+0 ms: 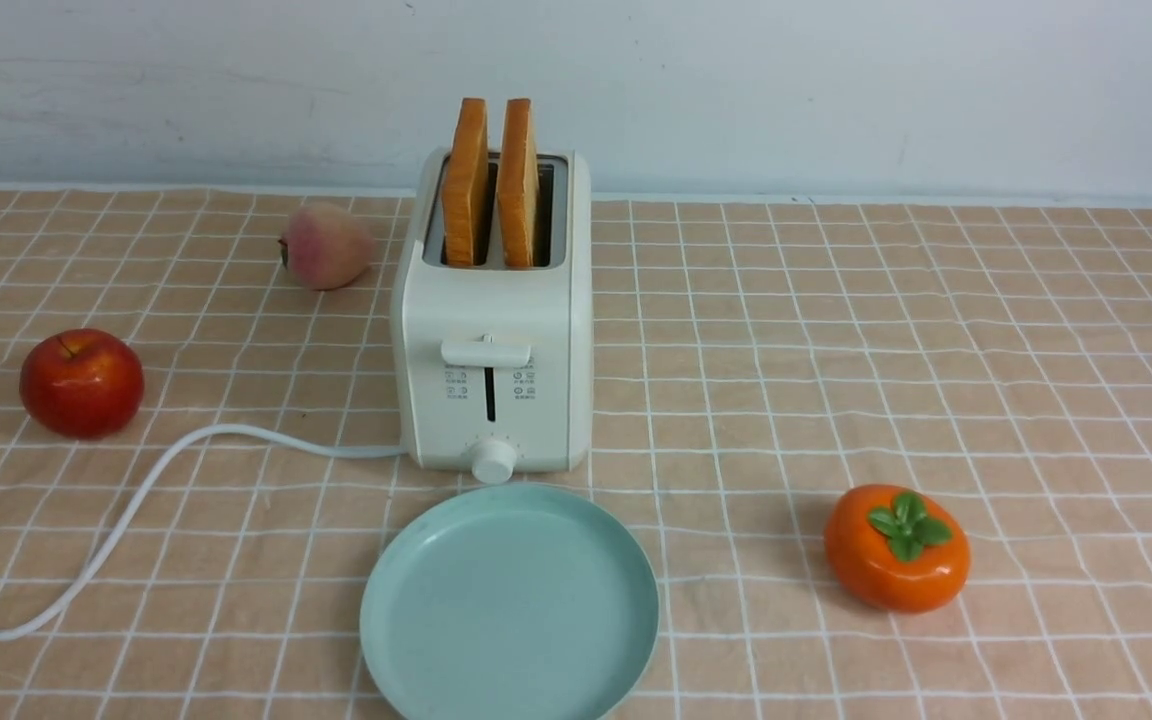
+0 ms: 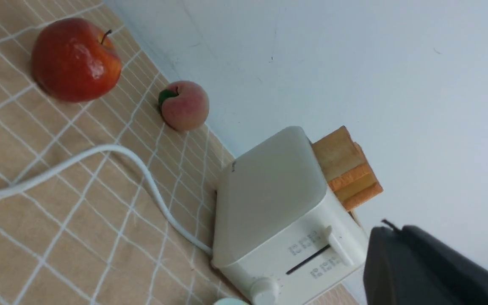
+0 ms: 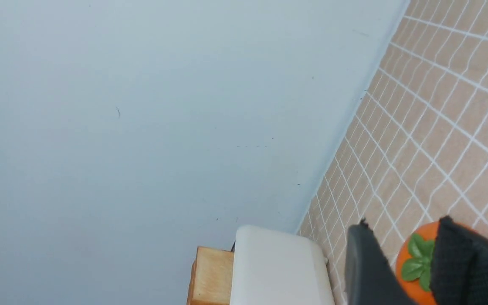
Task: Take toasted bread from bread machine on light coffee tablecloth place on plate.
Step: 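Reach for a toast slice standing in the toaster with the left gripper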
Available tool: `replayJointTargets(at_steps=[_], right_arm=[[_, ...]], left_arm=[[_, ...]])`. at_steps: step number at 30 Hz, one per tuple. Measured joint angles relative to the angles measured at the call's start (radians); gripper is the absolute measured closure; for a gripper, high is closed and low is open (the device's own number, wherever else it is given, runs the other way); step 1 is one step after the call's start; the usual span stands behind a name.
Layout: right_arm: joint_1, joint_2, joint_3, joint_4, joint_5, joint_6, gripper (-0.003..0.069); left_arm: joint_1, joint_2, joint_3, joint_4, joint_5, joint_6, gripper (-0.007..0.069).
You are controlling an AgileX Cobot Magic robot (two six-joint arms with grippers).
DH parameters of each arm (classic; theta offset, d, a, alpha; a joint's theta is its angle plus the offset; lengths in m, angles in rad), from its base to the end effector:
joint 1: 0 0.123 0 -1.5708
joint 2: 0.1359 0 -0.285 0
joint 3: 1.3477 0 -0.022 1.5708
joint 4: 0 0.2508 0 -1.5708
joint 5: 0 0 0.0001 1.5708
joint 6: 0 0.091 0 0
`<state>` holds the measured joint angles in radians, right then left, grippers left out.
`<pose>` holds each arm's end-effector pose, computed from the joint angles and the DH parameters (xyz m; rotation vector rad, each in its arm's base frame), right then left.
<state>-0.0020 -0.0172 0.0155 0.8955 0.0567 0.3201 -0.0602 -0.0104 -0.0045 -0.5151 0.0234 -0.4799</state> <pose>0.0557 0.0040 0.2057 0.8853 1.3365 0.9927 0.0550 -0.0044 0.2135 -0.6895 1.3879 -0.8544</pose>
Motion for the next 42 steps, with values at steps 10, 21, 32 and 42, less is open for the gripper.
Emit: replayJointTargets(at_steps=[10,21,32,42], right_arm=[[0.0,0.234,-0.518,-0.253,0.497,-0.433,0.0669],[0.0,0.754,-0.729,-0.332,1.156,-0.565,0.0666],[0.0,0.763,-0.657,-0.336,1.161,-0.615,0.0638],[0.0,0.757,-0.656,-0.304,1.113,-0.615,0.0624]], left_arm=[[0.0,0.382,-0.585,0.234,0.627,0.138,0.0638],[0.001,1.015,-1.044,0.253,1.044,0.309,0.0638],[0.001,1.309,-1.353,0.008,1.022,0.538,0.0638],[0.001,1.48,-1.372,-0.302,0.692,0.867,0.0494]])
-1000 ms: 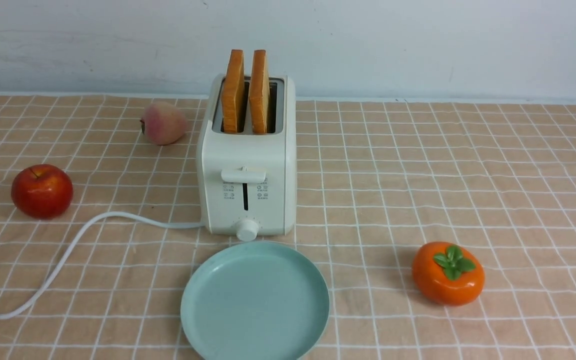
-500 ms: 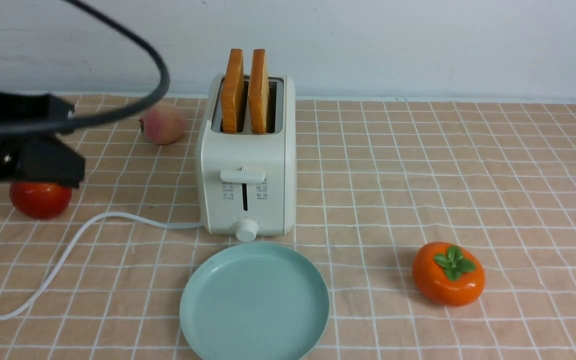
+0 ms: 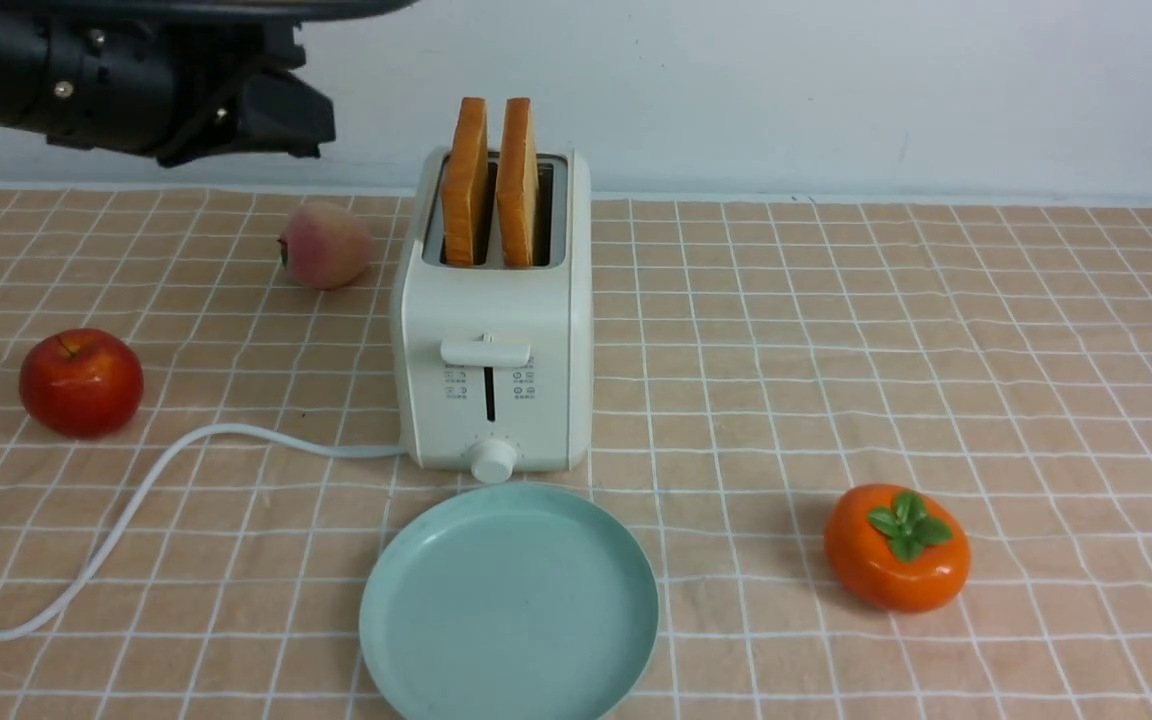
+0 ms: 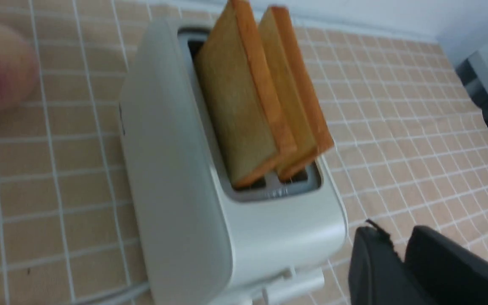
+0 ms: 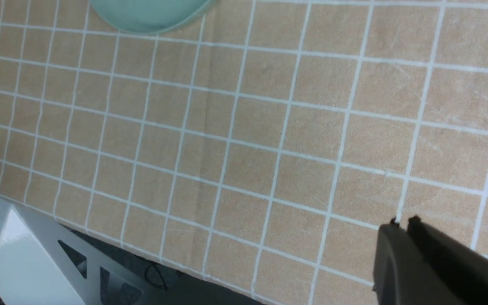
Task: Take toasted bread from bread machine on light coffee tablecloth place on plate.
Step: 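Reach for a toast slice standing in the toaster with the left gripper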
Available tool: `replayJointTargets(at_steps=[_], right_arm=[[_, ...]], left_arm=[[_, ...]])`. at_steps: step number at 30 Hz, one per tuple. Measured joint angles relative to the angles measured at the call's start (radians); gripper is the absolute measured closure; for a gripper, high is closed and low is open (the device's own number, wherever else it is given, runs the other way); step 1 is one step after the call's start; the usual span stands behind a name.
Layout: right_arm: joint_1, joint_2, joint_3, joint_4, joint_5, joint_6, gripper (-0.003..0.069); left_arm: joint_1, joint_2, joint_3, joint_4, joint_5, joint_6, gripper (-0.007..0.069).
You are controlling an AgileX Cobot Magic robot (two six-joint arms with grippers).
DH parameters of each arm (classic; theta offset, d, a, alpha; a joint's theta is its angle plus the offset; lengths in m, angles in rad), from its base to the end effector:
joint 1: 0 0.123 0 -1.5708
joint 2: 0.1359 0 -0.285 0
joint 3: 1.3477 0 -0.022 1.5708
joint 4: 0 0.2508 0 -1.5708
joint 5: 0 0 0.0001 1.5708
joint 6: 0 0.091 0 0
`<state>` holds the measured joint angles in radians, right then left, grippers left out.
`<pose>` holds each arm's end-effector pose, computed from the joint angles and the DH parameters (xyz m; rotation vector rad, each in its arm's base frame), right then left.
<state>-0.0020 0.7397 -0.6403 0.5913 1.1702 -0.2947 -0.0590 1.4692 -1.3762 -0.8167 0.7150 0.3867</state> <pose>0.1031 0.0465 0.2908 -0.2147 2.5859 0.7028 0.3260 -0.0629 0.3871 0.0575 2.1239 -0.7335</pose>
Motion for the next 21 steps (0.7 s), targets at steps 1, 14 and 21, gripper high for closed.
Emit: replayJointTargets(at_steps=[1,14,21], right_arm=[[0.0,0.0,0.0,0.002,-0.011,0.0,0.0622],[0.0,0.0,0.001,0.007,-0.063,0.0,0.0602],[0.0,0.0,0.001,0.007,-0.091,0.0,0.0594]], left_arm=[[-0.004,0.026,0.0,-0.039,-0.022,0.07,0.0445],[-0.142,0.18,0.0,-0.011,-0.242,0.254,0.0219],[-0.156,0.244,0.0,0.01,-0.347,0.255,0.0218]])
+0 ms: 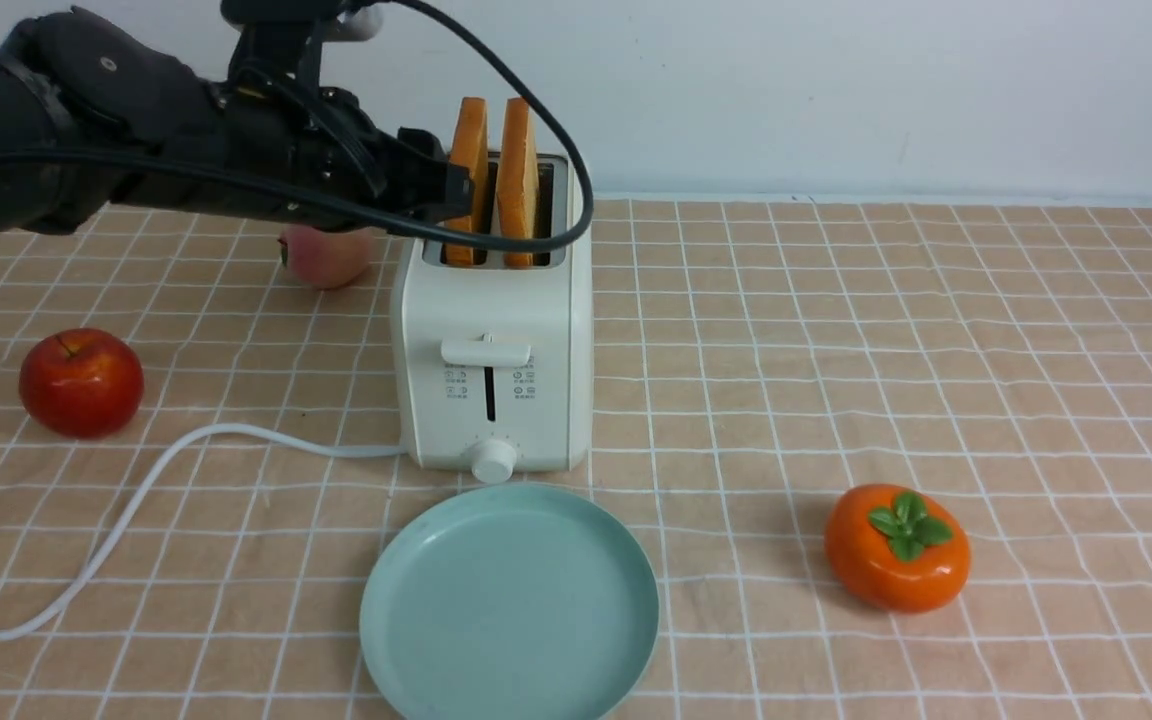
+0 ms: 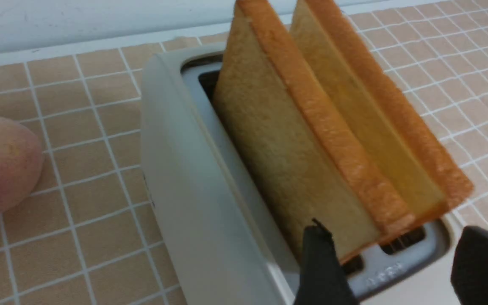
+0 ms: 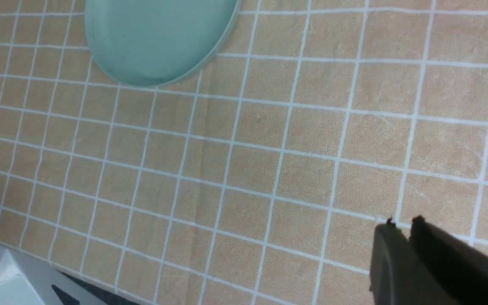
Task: Take toasted bread from bread machine on light coffee tablecloth place on plate.
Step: 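Reach for a toast slice standing in the toaster with the left gripper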
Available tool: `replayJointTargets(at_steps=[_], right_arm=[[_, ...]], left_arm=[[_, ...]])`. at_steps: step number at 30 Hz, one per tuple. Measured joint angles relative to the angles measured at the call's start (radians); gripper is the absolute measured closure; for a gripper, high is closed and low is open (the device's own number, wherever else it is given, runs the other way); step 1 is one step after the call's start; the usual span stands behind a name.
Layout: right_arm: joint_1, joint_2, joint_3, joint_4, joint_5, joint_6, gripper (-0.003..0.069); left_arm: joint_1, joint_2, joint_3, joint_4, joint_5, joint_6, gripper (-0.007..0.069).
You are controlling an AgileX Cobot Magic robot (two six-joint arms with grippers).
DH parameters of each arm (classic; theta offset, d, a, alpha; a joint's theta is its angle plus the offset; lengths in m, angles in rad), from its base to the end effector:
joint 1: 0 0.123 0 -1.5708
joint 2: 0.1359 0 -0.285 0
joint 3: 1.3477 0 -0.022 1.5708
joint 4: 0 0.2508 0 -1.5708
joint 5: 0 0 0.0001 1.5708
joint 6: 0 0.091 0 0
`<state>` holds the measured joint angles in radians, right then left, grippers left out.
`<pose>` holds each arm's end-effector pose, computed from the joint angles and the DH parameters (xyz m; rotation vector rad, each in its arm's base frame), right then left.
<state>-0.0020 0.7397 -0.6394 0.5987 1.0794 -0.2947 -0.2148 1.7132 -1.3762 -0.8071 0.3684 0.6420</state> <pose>0.1106 0.0450 0.2937 -0.1689 2.5090 0.6723 0.3890 -0.1092 0.3133 0.2504 2.0833 -0.4833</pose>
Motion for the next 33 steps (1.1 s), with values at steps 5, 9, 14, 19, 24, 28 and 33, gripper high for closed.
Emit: replayJointTargets(at_steps=[5,9,14,19,24,28,33], right_arm=[[0.0,0.0,0.0,0.0,-0.001,0.0,0.0592],[0.0,0.0,0.001,0.0,-0.001,0.0,0.0591],[0.0,0.0,0.001,0.0,-0.005,0.0,0.0582],[0.0,0.0,0.001,0.001,-0.011,0.0,0.0575],[0.0,0.0,0.001,0.001,-0.011,0.0,0.0569],[0.0,0.0,0.001,0.001,-0.011,0.0,0.0562],[0.0,0.0,0.001,0.001,-0.011,0.0,0.0555]], left_arm=[[0.0,0.018,0.0,-0.009,-0.036,0.0,0.0218],[0.0,0.019,0.0,-0.043,-0.014,0.0,0.0218],[0.0,0.022,0.0,-0.081,-0.013,0.003,0.0218],[0.0,0.044,-0.001,-0.126,-0.026,0.003,0.0218],[0.0,0.067,-0.001,-0.132,-0.084,0.003,0.0239],[0.0,0.067,-0.001,-0.143,-0.139,0.003,0.0399],[-0.002,0.056,-0.001,-0.148,-0.109,0.003,0.0551]])
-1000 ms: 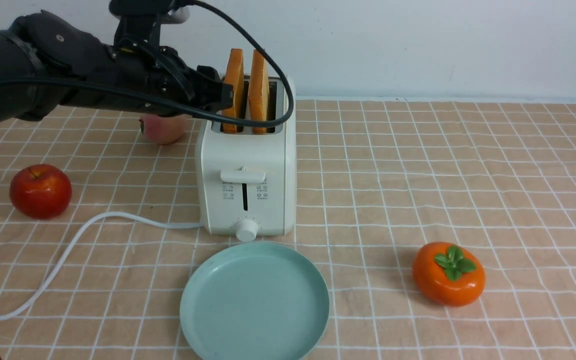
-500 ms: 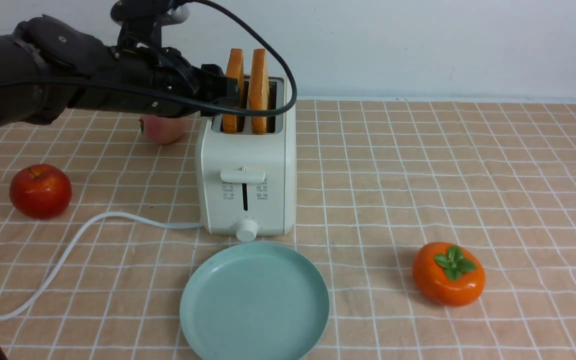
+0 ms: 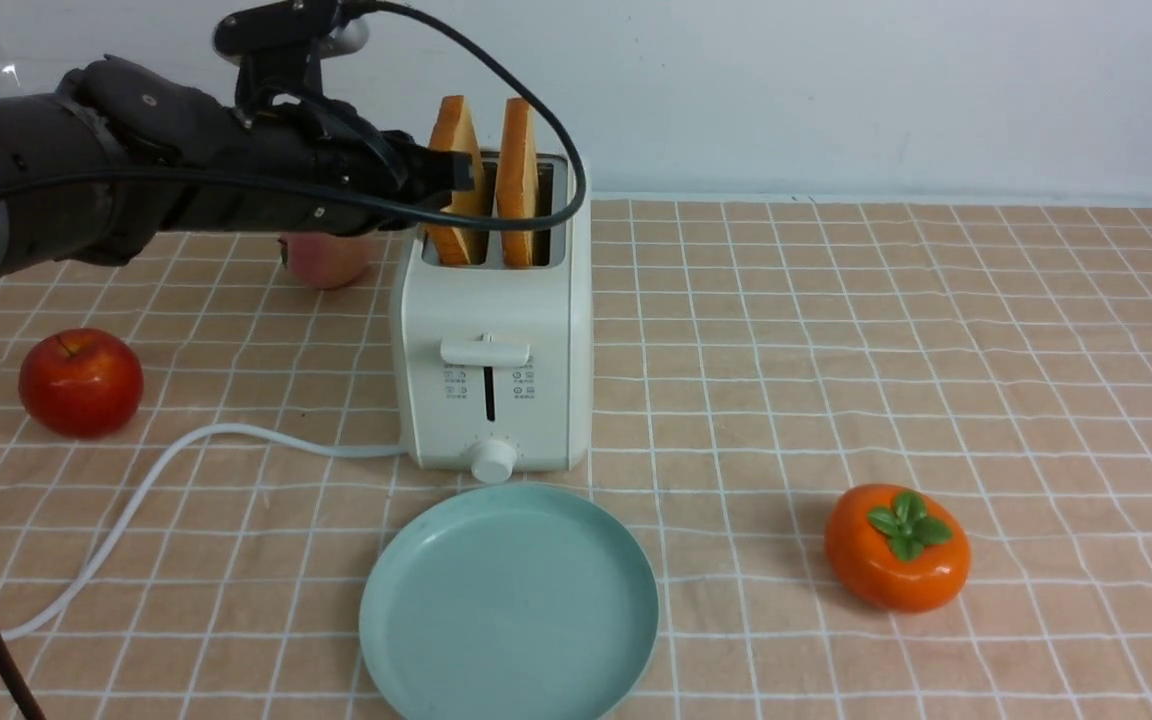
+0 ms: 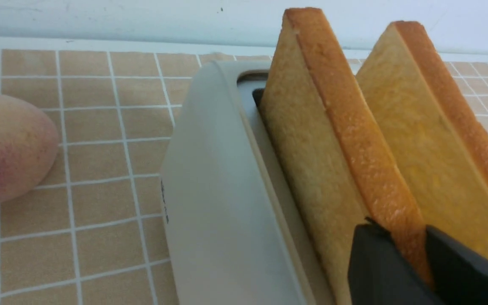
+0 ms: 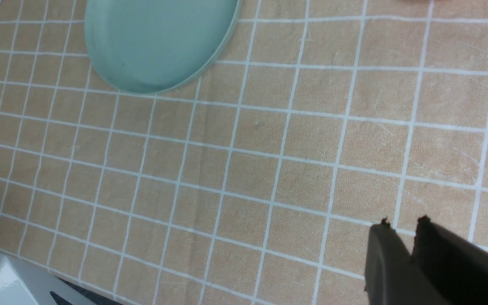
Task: Take toasted bread from bread machine on light coffee tablecloth place on plate.
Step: 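Reach for a toast slice standing in the toaster with the left gripper, then place the slice of bread on the plate with the left gripper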
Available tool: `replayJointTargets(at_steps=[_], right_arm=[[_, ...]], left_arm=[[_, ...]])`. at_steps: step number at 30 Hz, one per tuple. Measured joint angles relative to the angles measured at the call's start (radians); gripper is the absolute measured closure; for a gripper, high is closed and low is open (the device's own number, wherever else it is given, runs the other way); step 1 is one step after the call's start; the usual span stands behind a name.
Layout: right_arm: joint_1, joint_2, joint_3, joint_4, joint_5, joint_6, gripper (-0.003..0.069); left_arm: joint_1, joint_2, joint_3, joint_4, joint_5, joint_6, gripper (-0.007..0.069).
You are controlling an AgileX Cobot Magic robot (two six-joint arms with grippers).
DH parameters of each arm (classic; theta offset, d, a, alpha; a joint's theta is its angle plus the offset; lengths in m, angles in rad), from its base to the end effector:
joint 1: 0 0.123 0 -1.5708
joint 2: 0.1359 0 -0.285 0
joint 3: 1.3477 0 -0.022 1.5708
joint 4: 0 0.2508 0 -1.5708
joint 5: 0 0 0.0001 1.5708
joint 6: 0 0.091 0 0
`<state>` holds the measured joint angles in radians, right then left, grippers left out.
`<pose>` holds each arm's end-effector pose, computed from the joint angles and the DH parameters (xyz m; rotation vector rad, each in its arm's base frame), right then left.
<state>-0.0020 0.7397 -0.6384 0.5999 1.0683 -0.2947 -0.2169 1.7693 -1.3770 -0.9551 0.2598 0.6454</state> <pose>0.1114 0.0448 0.2938 -0.1630 2.5003 0.6692 0.4052 -0.1089 0.2985 0.0568 2.0582 -0.5336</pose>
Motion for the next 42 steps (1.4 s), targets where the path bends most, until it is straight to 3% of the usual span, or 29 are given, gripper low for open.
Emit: replayJointTargets(at_steps=[10,17,23,26,30,32,37,42], right_arm=[[0.0,0.0,0.0,0.0,0.0,0.0,0.0543],[0.0,0.0,0.0,0.0,0.0,0.0,0.0535],[0.0,0.0,0.0,0.0,0.0,0.0,0.0528],[0.0,0.0,0.0,0.001,0.0,0.0,0.0524],[0.0,0.0,0.0,0.002,-0.001,0.0,0.0521],[0.0,0.0,0.0,0.002,-0.001,0.0,0.052],[0.0,0.0,0.0,0.002,-0.001,0.0,0.0517],[0.0,0.0,0.0,0.002,-0.004,0.0,0.0513]], left_arm=[[0.0,-0.298,0.0,0.013,0.024,0.068,0.055],[0.0,-0.562,0.001,0.037,0.41,0.032,0.055],[0.0,-0.637,0.126,0.125,0.711,-0.191,0.055],[0.0,-0.631,0.244,0.203,0.7,-0.28,0.055],[0.0,-0.596,0.419,0.267,0.516,-0.429,0.055],[0.0,-0.565,0.441,0.267,0.506,-0.455,0.055],[0.0,-0.471,0.451,0.209,0.528,-0.421,0.055],[0.0,-0.335,0.451,0.083,0.512,-0.278,0.055]])
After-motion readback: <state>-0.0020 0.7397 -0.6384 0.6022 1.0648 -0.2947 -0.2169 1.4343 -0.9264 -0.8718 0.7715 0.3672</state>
